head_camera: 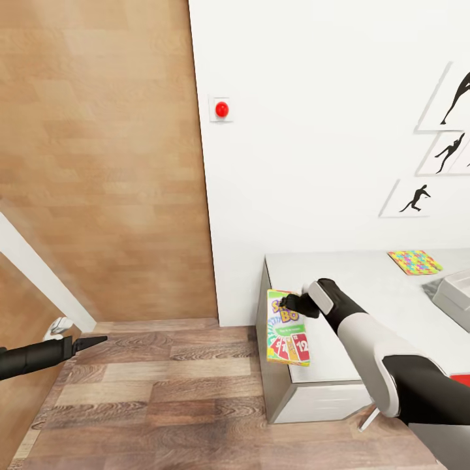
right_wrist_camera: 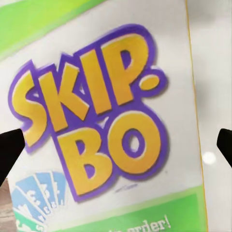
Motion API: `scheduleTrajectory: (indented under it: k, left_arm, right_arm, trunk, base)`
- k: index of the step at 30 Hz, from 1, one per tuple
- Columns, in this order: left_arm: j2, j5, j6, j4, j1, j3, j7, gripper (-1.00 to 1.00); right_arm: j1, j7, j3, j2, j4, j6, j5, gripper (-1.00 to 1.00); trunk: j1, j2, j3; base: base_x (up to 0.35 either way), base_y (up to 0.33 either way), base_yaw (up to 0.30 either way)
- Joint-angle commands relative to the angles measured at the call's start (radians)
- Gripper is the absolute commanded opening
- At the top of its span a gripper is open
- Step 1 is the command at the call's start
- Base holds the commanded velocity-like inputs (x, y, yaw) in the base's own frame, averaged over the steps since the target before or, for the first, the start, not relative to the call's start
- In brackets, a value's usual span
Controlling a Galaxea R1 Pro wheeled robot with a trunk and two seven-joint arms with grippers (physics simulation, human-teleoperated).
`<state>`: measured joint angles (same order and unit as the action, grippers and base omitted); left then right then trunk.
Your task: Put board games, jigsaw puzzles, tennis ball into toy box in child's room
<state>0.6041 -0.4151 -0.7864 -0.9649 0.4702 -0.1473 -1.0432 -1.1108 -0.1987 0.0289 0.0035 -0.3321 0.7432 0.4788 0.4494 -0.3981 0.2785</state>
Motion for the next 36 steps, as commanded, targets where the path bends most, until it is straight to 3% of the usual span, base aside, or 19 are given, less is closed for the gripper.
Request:
scheduleTrajectory:
  k: [1, 18, 24, 27, 30, 34, 36]
  left_arm:
    - [0.0, -0.004, -0.006, 0.0, 0.0, 0.0, -0.001, 1.0]
    - [0.0, -0.004, -0.005, 0.0, 0.0, 0.0, -0.001, 1.0]
    - [0.0, -0.004, -0.005, 0.0, -0.001, 0.001, -0.001, 1.0]
    - [0.0, -0.004, -0.005, 0.0, -0.001, 0.001, 0.0, 1.0]
    - [0.0, -0.004, -0.005, 0.0, -0.001, 0.002, 0.0, 1.0]
    - [0.0, -0.004, -0.005, 0.0, -0.001, 0.002, -0.001, 1.0]
    - [0.0, -0.003, -0.005, 0.0, -0.001, 0.002, -0.001, 1.0]
  right_arm:
    - [0.008, -0.008, 0.003, 0.0, -0.021, 0.005, 0.01, 1.0]
    - [0.057, -0.011, 0.0, -0.002, -0.194, 0.094, 0.01, 1.0]
    - [0.071, -0.011, 0.001, -0.036, -0.239, 0.116, 0.015, 1.0]
    - [0.105, -0.01, -0.001, -0.047, -0.313, 0.153, 0.018, 1.0]
    - [0.169, -0.01, -0.009, -0.056, -0.46, 0.218, 0.022, 1.0]
    - [0.343, -0.009, -0.068, -0.077, -0.872, 0.304, 0.029, 1.0]
    - [0.421, -0.009, -0.085, -0.079, -1.012, 0.304, 0.037, 1.0]
  trunk:
    - [0.001, -0.002, 0.002]
    - [0.001, -0.002, 0.002]
    - [0.001, -0.002, 0.002]
    - [0.001, -0.002, 0.002]
    - [0.001, -0.002, 0.002]
    - [0.001, -0.002, 0.002]
    - [0.001, -0.002, 0.002]
  base:
    - [0.0, 0.0, 0.0]
    - [0.0, 0.0, 0.0]
    - [0.0, 0.0, 0.0]
    - [0.0, 0.0, 0.0]
    - [0.0, 0.0, 0.0]
    - [0.0, 0.0, 0.0]
    - [0.0, 0.0, 0.0]
